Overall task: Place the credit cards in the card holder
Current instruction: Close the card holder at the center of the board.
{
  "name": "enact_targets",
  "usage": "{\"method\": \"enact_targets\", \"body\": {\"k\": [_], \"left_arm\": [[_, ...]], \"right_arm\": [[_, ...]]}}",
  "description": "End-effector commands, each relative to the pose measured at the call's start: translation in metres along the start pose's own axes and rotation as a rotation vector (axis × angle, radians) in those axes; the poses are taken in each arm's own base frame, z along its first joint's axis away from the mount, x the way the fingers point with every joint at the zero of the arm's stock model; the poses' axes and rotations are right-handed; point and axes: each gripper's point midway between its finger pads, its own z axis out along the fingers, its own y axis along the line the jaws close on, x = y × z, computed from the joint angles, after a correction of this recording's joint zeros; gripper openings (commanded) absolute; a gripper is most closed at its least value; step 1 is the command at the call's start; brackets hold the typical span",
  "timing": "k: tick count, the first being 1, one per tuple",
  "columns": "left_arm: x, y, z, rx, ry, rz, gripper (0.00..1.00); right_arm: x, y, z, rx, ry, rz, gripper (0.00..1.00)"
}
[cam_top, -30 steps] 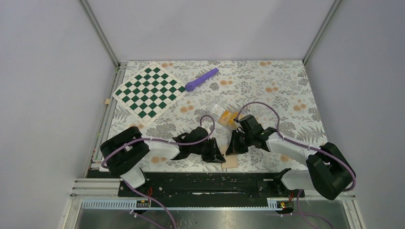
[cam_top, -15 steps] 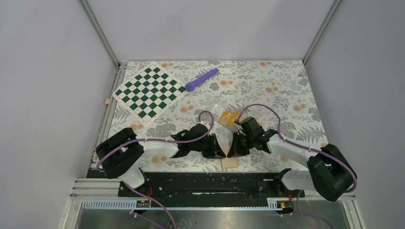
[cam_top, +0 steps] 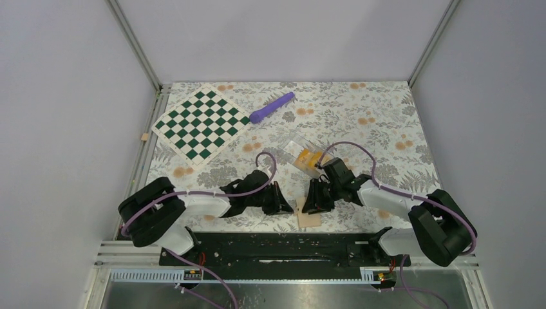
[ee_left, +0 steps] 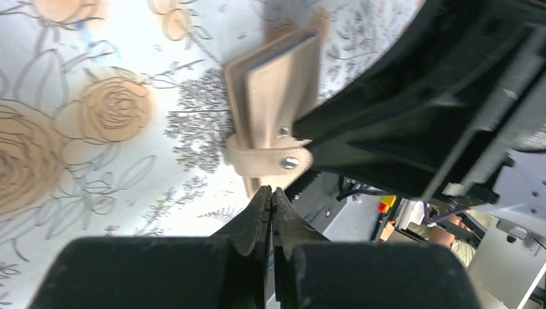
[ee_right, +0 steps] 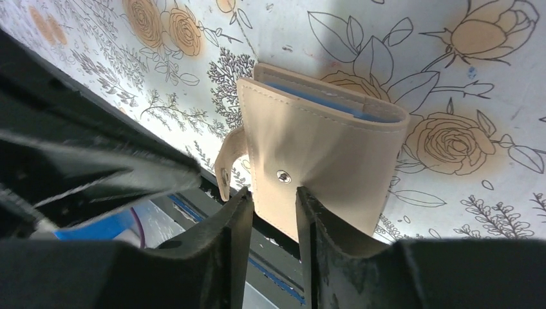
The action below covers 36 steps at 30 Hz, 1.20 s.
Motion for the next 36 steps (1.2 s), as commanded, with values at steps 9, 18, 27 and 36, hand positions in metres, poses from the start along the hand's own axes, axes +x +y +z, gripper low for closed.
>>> {"method": "enact_targets", "body": {"k": [9, 18, 27, 36], "left_arm": [[-0.006, 0.005, 0.029, -0.024, 0.029, 0.030, 0.00], [-0.005, 0.000, 0.035, -0.020, 0.044, 0.044, 0.00], [0.000, -0.004, 0.039, -0.033, 0.071, 0.077, 0.00], [0.003, 0.000, 0.041, -0.052, 0.084, 0.082, 0.00]], "right_arm": [[0.004, -0.008, 0.000, -0.049, -0.011, 0.069, 0.51], [0.004, -0.012, -0.004, -0.098, -0.042, 0.123, 0.55], [-0.003, -0.018, -0.003, -0.058, -0.064, 0.132, 0.46], [-0.004, -0.023, -0.004, -0.022, -0.061, 0.126, 0.19]]}}
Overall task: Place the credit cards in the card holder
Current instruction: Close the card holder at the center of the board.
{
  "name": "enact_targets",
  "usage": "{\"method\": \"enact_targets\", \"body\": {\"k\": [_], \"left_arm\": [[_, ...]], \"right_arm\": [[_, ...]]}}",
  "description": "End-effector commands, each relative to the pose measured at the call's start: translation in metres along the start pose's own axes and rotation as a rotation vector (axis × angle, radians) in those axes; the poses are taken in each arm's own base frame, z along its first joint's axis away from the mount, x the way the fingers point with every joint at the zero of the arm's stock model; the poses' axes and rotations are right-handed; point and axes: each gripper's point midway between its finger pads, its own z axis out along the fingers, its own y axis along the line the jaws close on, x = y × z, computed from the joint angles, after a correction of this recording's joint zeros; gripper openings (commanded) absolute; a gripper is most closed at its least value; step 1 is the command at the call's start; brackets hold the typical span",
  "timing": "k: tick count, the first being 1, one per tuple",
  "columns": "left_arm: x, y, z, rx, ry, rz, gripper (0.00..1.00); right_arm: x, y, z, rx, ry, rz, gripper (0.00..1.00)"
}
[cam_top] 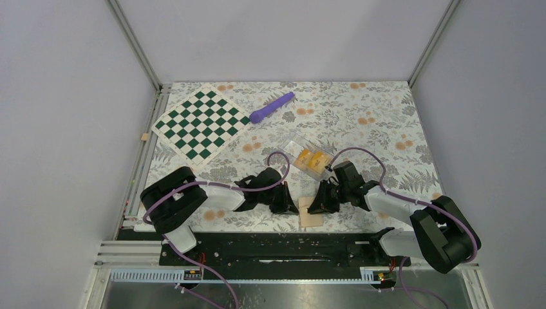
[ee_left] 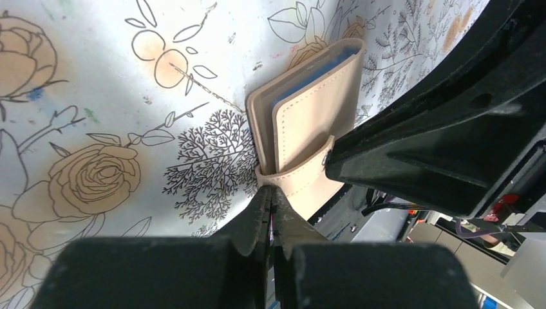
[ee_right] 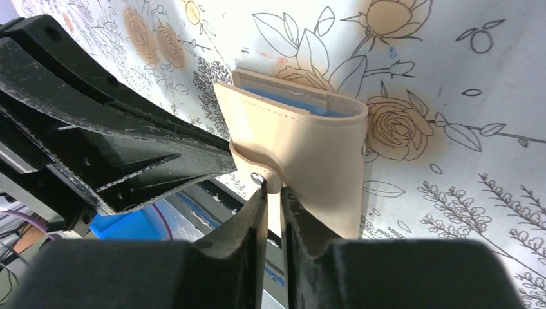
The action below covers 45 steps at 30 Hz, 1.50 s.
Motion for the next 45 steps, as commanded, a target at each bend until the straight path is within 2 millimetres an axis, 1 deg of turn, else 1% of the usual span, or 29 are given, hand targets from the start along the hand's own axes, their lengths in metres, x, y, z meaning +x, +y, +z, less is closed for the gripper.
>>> {"method": "enact_targets", "body": {"k": [1, 4, 6, 8, 9, 10, 11, 12, 14, 18, 20, 22, 26, 29, 32, 39, 45], "left_arm": [[-0.001, -0.016, 0.004, 0.038, 0.007, 0.043, 0.00], [0.000, -0.015, 0.004, 0.031, 0.009, 0.047, 0.00], [-0.001, -0.015, 0.003, 0.028, 0.006, 0.050, 0.00], [-0.004, -0.020, 0.000, 0.038, -0.009, 0.057, 0.00], [-0.005, -0.023, -0.002, 0.046, -0.018, 0.062, 0.03], [-0.007, -0.027, -0.005, 0.056, -0.028, 0.065, 0.09], [-0.009, -0.031, -0.007, 0.066, -0.035, 0.072, 0.18], [-0.010, -0.035, -0.009, 0.073, -0.041, 0.076, 0.24], [-0.012, -0.039, -0.009, 0.076, -0.043, 0.081, 0.30], [-0.014, -0.043, -0.005, 0.087, -0.037, 0.090, 0.38], [-0.013, -0.039, -0.002, 0.074, -0.027, 0.090, 0.38], [-0.012, -0.033, 0.001, 0.049, -0.022, 0.088, 0.35], [-0.011, -0.021, 0.006, -0.002, -0.009, 0.080, 0.27], [-0.009, -0.017, 0.007, -0.017, 0.000, 0.086, 0.20], [-0.008, -0.016, 0.008, -0.022, 0.003, 0.090, 0.16], [-0.007, -0.014, 0.008, -0.031, 0.008, 0.095, 0.13], [-0.007, -0.015, 0.009, -0.032, 0.013, 0.096, 0.11]], "right_arm": [[-0.005, -0.011, -0.001, 0.061, -0.028, -0.013, 0.16], [-0.006, -0.009, -0.003, 0.056, -0.039, -0.017, 0.06], [-0.006, -0.009, -0.004, 0.056, -0.039, -0.018, 0.04], [-0.005, -0.009, -0.004, 0.055, -0.035, -0.017, 0.04], [-0.004, -0.009, -0.004, 0.055, -0.034, -0.016, 0.04], [-0.004, -0.009, -0.004, 0.054, -0.034, -0.017, 0.04], [-0.004, -0.009, -0.004, 0.054, -0.035, -0.017, 0.04], [-0.004, -0.009, -0.004, 0.053, -0.036, -0.019, 0.04], [-0.004, -0.009, -0.004, 0.054, -0.036, -0.018, 0.04], [-0.004, -0.009, -0.004, 0.053, -0.030, -0.018, 0.04], [-0.004, -0.009, -0.004, 0.054, -0.028, -0.017, 0.06], [-0.004, -0.008, -0.004, 0.050, -0.033, -0.016, 0.07], [-0.006, -0.002, -0.006, 0.032, -0.042, -0.024, 0.12], [-0.007, 0.001, -0.008, 0.023, -0.045, -0.027, 0.15], [-0.008, 0.003, -0.009, 0.016, -0.050, -0.029, 0.24], [-0.014, 0.006, -0.016, 0.034, -0.081, -0.054, 0.39], [-0.016, 0.000, -0.016, 0.074, -0.083, -0.064, 0.39]]}}
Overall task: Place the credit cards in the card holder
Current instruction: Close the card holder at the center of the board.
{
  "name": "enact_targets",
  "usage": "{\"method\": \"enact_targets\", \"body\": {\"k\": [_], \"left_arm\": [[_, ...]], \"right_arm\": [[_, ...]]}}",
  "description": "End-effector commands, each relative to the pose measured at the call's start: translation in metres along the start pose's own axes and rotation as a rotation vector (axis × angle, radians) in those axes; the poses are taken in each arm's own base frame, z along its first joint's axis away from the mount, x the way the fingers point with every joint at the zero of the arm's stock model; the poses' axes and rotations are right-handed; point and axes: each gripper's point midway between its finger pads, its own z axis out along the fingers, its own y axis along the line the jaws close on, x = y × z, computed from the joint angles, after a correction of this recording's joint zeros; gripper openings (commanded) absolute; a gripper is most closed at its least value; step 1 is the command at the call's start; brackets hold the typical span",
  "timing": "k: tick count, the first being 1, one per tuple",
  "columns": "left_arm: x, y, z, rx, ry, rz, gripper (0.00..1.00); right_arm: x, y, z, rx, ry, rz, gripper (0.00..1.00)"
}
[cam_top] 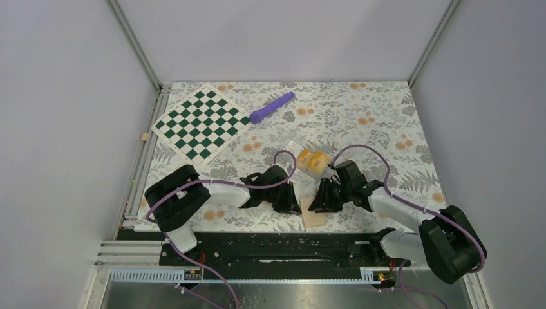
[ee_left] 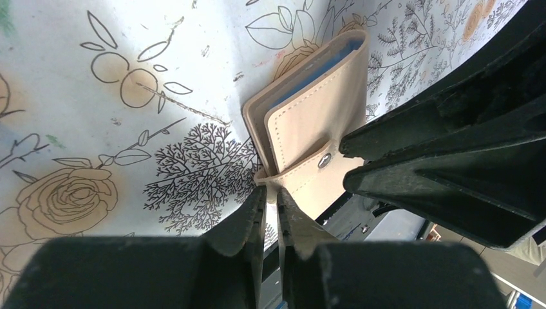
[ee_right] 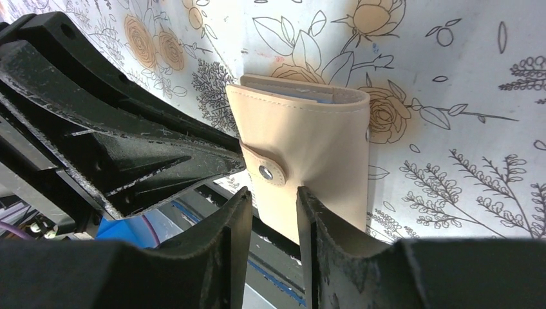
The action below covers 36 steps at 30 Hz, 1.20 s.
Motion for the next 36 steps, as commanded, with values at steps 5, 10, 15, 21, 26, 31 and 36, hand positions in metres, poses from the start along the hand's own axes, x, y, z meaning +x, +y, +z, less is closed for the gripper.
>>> {"method": "enact_targets", "body": {"k": [5, 10, 15, 21, 26, 31, 36], "left_arm": [[-0.007, -0.011, 0.002, 0.010, -0.017, 0.034, 0.11], [-0.007, -0.012, 0.003, 0.009, -0.013, 0.039, 0.11], [-0.007, -0.012, 0.002, 0.005, -0.012, 0.046, 0.11], [-0.008, -0.014, 0.001, 0.003, -0.014, 0.051, 0.14], [-0.010, -0.017, -0.003, 0.001, -0.025, 0.059, 0.27], [-0.017, -0.027, -0.006, 0.028, -0.049, 0.051, 0.40], [-0.019, -0.023, 0.001, -0.003, -0.038, 0.050, 0.40]], "right_arm": [[-0.012, -0.001, 0.001, 0.042, -0.008, -0.043, 0.38], [-0.014, -0.003, 0.007, 0.050, 0.003, -0.042, 0.33], [-0.014, -0.005, 0.012, 0.047, 0.010, -0.041, 0.21], [-0.011, -0.004, 0.014, 0.026, 0.020, -0.037, 0.00], [-0.009, -0.005, 0.012, 0.023, 0.016, -0.032, 0.00], [-0.006, -0.004, 0.010, 0.012, 0.019, -0.032, 0.00], [-0.004, 0.000, 0.007, -0.008, 0.020, -0.024, 0.00]]}}
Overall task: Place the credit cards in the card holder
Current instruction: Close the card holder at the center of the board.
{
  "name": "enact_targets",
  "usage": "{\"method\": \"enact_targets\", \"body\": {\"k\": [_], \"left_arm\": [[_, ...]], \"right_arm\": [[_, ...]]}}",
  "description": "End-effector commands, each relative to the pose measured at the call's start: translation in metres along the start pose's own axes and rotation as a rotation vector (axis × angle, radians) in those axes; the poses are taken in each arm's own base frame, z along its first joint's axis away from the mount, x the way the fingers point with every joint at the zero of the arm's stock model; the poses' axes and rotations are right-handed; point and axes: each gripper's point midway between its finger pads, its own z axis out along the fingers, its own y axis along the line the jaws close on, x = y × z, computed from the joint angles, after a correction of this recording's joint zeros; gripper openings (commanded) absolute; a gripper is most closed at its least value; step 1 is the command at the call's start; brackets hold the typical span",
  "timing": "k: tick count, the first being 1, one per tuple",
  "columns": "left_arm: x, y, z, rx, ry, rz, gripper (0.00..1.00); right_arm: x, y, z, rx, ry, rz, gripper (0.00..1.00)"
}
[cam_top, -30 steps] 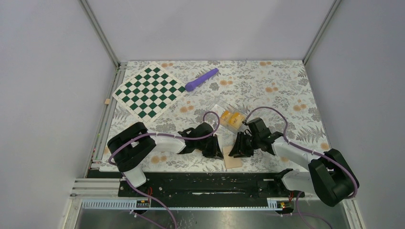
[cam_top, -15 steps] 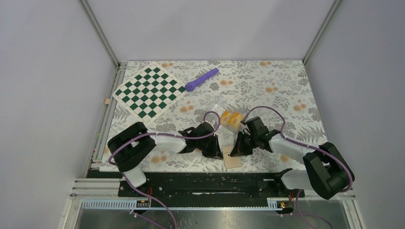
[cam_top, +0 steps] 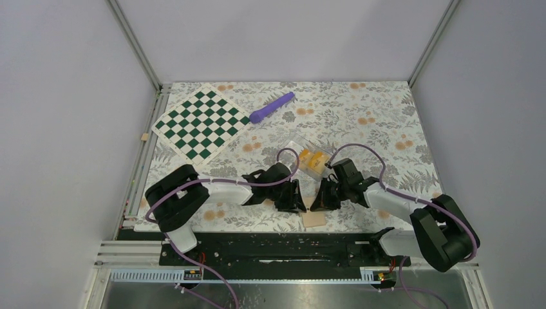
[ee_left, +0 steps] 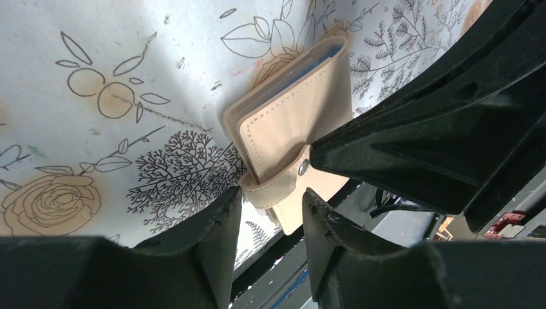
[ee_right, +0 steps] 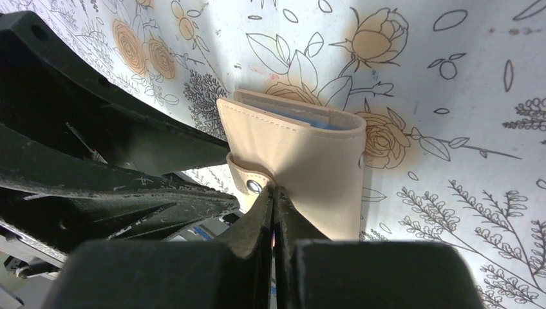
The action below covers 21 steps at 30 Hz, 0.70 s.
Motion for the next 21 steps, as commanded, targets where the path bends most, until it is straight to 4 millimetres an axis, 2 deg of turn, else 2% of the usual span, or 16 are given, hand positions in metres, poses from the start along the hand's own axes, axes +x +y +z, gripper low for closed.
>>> {"method": "enact_targets", "body": {"k": [1, 7, 15, 18, 19, 21], "left_arm": [[-0.015, -0.013, 0.002, 0.009, -0.042, 0.021, 0.39], [-0.014, -0.009, 0.005, -0.004, -0.035, 0.028, 0.32], [-0.015, -0.009, 0.011, -0.009, -0.022, 0.029, 0.31], [-0.015, -0.010, 0.011, -0.008, -0.018, 0.034, 0.28], [-0.013, -0.010, 0.011, -0.007, -0.014, 0.037, 0.26], [-0.013, -0.011, 0.011, -0.003, -0.010, 0.043, 0.24]], "right_arm": [[0.000, 0.005, -0.005, -0.026, -0.016, -0.002, 0.00], [-0.001, 0.010, -0.012, -0.039, -0.033, -0.007, 0.00], [0.004, 0.007, -0.012, -0.026, -0.016, -0.002, 0.00], [0.002, 0.003, -0.013, 0.001, -0.033, -0.003, 0.00], [0.001, 0.001, -0.014, 0.012, -0.037, -0.003, 0.03], [0.000, 0.000, -0.014, 0.019, -0.042, -0.005, 0.22]]}}
